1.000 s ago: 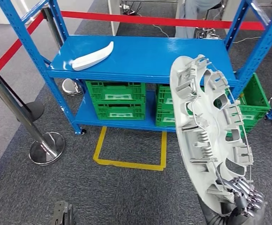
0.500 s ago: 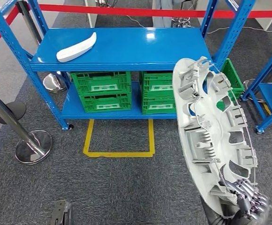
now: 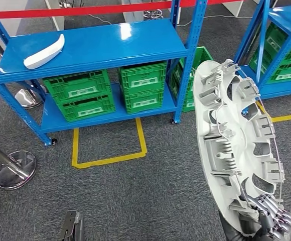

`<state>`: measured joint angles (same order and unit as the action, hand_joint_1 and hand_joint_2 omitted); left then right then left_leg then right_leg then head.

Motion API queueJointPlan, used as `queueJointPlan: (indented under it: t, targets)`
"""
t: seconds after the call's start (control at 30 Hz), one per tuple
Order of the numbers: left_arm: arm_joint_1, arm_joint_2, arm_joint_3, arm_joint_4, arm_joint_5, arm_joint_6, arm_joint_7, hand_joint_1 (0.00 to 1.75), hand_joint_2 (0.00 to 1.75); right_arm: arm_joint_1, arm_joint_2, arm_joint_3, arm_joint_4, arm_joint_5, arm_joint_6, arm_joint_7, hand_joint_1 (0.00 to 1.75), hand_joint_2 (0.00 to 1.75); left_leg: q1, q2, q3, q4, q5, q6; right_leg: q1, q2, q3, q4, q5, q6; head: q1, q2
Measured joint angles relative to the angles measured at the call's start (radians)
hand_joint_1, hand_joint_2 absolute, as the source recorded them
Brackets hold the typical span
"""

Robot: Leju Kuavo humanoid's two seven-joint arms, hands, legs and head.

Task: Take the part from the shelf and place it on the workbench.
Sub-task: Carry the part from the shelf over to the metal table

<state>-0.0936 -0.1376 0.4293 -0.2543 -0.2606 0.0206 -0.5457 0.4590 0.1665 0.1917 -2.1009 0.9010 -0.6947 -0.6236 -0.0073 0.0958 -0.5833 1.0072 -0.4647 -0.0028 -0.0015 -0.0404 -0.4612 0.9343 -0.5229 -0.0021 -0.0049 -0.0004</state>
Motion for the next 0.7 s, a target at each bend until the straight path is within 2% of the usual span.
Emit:
queueJointPlan:
  t: [0.07,0.1,0.13,0.17,0.2,0.23,0.3,0.37,0.4,0.43,0.47,0.5,0.53,0.57,0.63,0.67,0.7]
  targets:
    - [0.003,0.001,0.0,0.0,-0.001,0.0,0.0,0.0,0.0,-0.001,0.004,0.0,-0.001,0.001,0.0,0.0,1.75,1.75,0.007,-0.06,-0.027,0.096,-0.085,-0.011,-0.003,0.02,-0.015,0.002,0.017,-0.015,-0.002,0.0]
    - [0.005,0.001,0.0,0.0,-0.001,0.0,-0.001,0.0,0.0,0.0,0.005,0.0,-0.001,0.001,0.0,0.0,1.75,1.75,0.01,-0.077,-0.045,0.163,-0.127,-0.015,-0.002,0.032,-0.026,0.005,0.024,-0.017,-0.002,0.0]
    - [0.006,0.002,0.0,0.0,-0.003,0.0,-0.001,0.0,0.0,0.0,0.006,0.0,-0.001,0.002,0.0,-0.001,1.75,1.75,0.011,-0.084,-0.057,0.219,-0.152,-0.017,-0.001,0.045,-0.038,0.01,0.031,-0.018,-0.002,0.0]
    - [0.007,0.002,0.0,0.0,-0.006,0.0,-0.001,0.0,0.0,0.001,0.007,0.0,-0.001,0.002,0.0,-0.001,1.75,1.75,0.012,-0.087,-0.057,0.246,-0.155,-0.019,-0.001,0.058,-0.05,0.017,0.036,-0.017,-0.002,0.0]
    - [0.006,0.002,0.0,0.0,-0.008,0.0,-0.001,0.0,0.0,0.002,0.008,0.0,-0.001,0.003,0.0,-0.001,1.75,1.75,0.013,-0.089,-0.04,0.236,-0.138,-0.019,-0.001,0.071,-0.062,0.025,0.04,-0.016,-0.002,0.0]
    - [0.006,0.002,0.0,0.0,-0.011,0.0,-0.001,0.0,0.0,0.003,0.009,0.0,-0.001,0.003,0.0,-0.001,1.75,1.75,0.014,-0.094,-0.008,0.19,-0.108,-0.019,-0.001,0.083,-0.071,0.034,0.042,-0.014,-0.002,0.0]
    - [0.005,0.002,0.0,0.0,-0.017,0.0,0.0,0.0,0.0,0.005,0.011,-0.001,-0.002,0.003,0.0,-0.002,1.75,1.75,0.019,-0.131,0.065,0.065,-0.066,-0.013,-0.002,0.106,-0.089,0.052,0.044,-0.009,-0.002,0.0]
    - [0.004,0.001,0.0,0.0,-0.022,0.0,0.001,0.0,0.0,0.007,0.014,-0.005,-0.004,0.004,0.0,-0.005,1.75,1.75,0.021,-0.164,0.097,0.001,-0.061,-0.005,-0.002,0.128,-0.107,0.064,0.051,0.003,-0.002,0.0]
    - [0.004,0.0,0.0,0.0,-0.024,0.0,0.002,0.0,0.0,0.009,0.014,-0.008,-0.005,0.005,0.0,-0.007,1.75,1.75,0.02,-0.164,0.096,-0.003,-0.063,-0.002,-0.002,0.138,-0.115,0.066,0.056,0.011,-0.002,0.0]
    - [0.003,-0.002,0.0,0.0,-0.025,0.0,0.003,0.0,0.0,0.012,0.016,-0.012,-0.007,0.006,0.0,-0.009,1.75,1.75,0.022,-0.154,0.093,-0.007,-0.062,0.004,-0.003,0.146,-0.124,0.068,0.061,0.018,-0.002,0.0]
    - [0.001,-0.004,0.0,0.0,-0.027,0.0,0.003,0.0,0.0,0.016,0.017,-0.015,-0.008,0.007,0.0,-0.011,1.75,1.75,0.023,-0.142,0.09,-0.011,-0.059,0.01,-0.003,0.139,-0.135,0.073,0.059,0.023,-0.001,0.0]
    - [-0.001,-0.006,0.0,0.0,-0.029,0.0,0.004,0.0,0.0,0.018,0.018,-0.018,-0.009,0.008,0.0,-0.013,1.75,1.75,0.025,-0.13,0.086,-0.014,-0.054,0.018,-0.002,0.122,-0.149,0.09,0.045,0.028,0.001,0.0]
    - [-0.001,-0.008,0.0,0.0,-0.032,0.0,0.004,0.0,0.0,0.02,0.019,-0.021,-0.01,0.008,0.0,-0.014,1.75,1.75,0.026,-0.116,0.082,-0.016,-0.049,0.024,-0.002,0.099,-0.169,0.128,0.019,0.031,0.004,0.0]
    - [-0.001,-0.008,0.0,0.0,-0.035,0.001,0.004,0.0,0.0,0.021,0.019,-0.023,-0.011,0.009,0.0,-0.015,1.75,1.75,0.025,-0.103,0.078,-0.017,-0.046,0.028,-0.003,0.073,-0.194,0.186,-0.016,0.035,0.007,0.0]
    - [0.002,-0.009,0.0,0.0,-0.038,0.001,0.006,0.0,0.0,0.022,0.021,-0.026,-0.012,0.01,0.0,-0.018,1.75,1.75,0.023,-0.073,0.07,-0.016,-0.04,0.03,-0.006,0.052,-0.247,0.318,-0.079,0.043,0.009,0.0]
    - [0.002,-0.01,0.001,0.0,-0.039,0.001,0.006,0.0,0.0,0.023,0.022,-0.027,-0.012,0.01,0.0,-0.019,1.75,1.75,0.022,-0.058,0.066,-0.016,-0.038,0.029,-0.008,0.048,-0.256,0.354,-0.089,0.047,0.009,0.0]
    - [0.002,-0.01,0.001,0.0,-0.039,0.001,0.007,0.0,0.0,0.024,0.023,-0.029,-0.013,0.01,0.0,-0.02,1.75,1.75,0.022,-0.044,0.064,-0.016,-0.036,0.028,-0.01,0.044,-0.245,0.349,-0.08,0.049,0.009,0.0]
